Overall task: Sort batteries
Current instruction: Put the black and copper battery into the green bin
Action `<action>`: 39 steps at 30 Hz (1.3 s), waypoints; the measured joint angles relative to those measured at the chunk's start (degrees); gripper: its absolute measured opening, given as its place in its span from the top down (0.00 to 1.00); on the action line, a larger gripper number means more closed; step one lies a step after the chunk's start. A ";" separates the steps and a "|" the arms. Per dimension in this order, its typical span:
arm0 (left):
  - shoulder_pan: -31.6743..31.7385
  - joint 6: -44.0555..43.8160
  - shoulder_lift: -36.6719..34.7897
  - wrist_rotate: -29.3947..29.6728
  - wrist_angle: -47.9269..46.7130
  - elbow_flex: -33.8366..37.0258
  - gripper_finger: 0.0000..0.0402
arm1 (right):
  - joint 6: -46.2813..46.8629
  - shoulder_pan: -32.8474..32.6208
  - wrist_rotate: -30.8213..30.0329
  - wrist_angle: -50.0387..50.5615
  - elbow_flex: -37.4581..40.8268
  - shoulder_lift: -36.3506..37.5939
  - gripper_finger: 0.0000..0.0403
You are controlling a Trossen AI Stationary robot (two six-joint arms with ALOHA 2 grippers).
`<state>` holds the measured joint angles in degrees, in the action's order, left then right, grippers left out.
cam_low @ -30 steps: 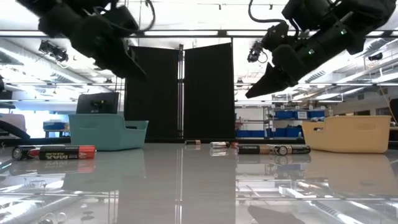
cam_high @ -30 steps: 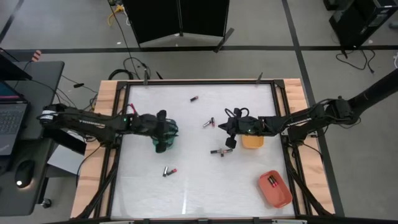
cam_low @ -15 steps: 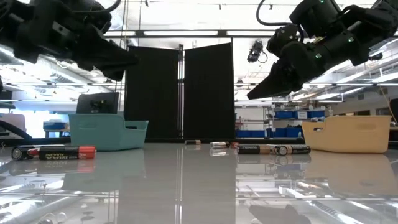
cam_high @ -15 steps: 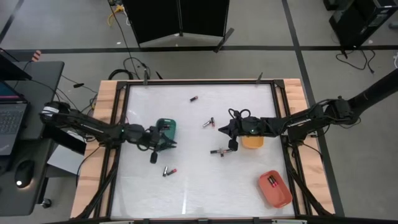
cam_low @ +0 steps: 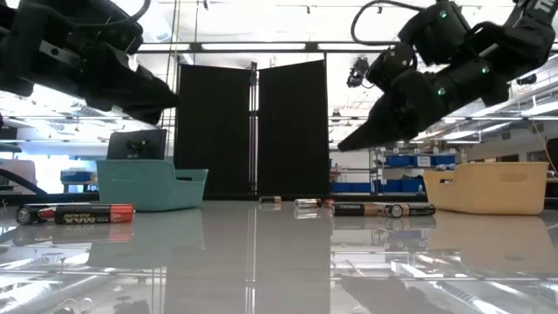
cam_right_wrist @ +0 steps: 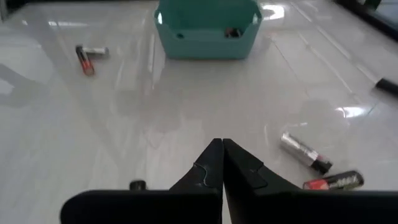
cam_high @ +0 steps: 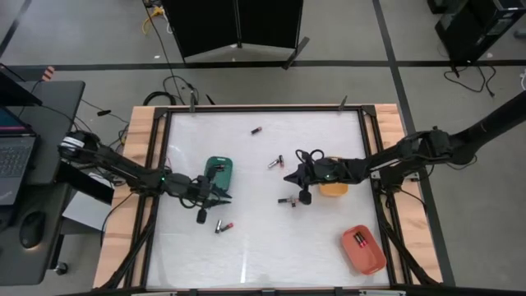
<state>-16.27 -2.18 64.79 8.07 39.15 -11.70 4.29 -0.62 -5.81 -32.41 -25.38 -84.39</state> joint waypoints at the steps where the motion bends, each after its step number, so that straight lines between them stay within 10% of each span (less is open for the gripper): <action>1: -0.03 -0.62 1.18 0.01 0.79 -0.02 0.81 | 0.00 0.00 0.08 -0.22 0.02 -0.75 0.97; 22: 0.18 0.69 15.63 -3.23 2.46 -9.25 0.94 | 12.80 -9.25 3.14 50.14 -12.87 9.93 0.90; 39: 5.59 0.60 15.61 -8.80 1.71 -9.24 0.95 | 17.75 -11.52 0.88 50.48 -13.01 1.81 0.51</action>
<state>-10.68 -1.57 80.40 -0.73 40.86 -20.94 22.05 -12.15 -4.94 18.07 -38.39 -82.58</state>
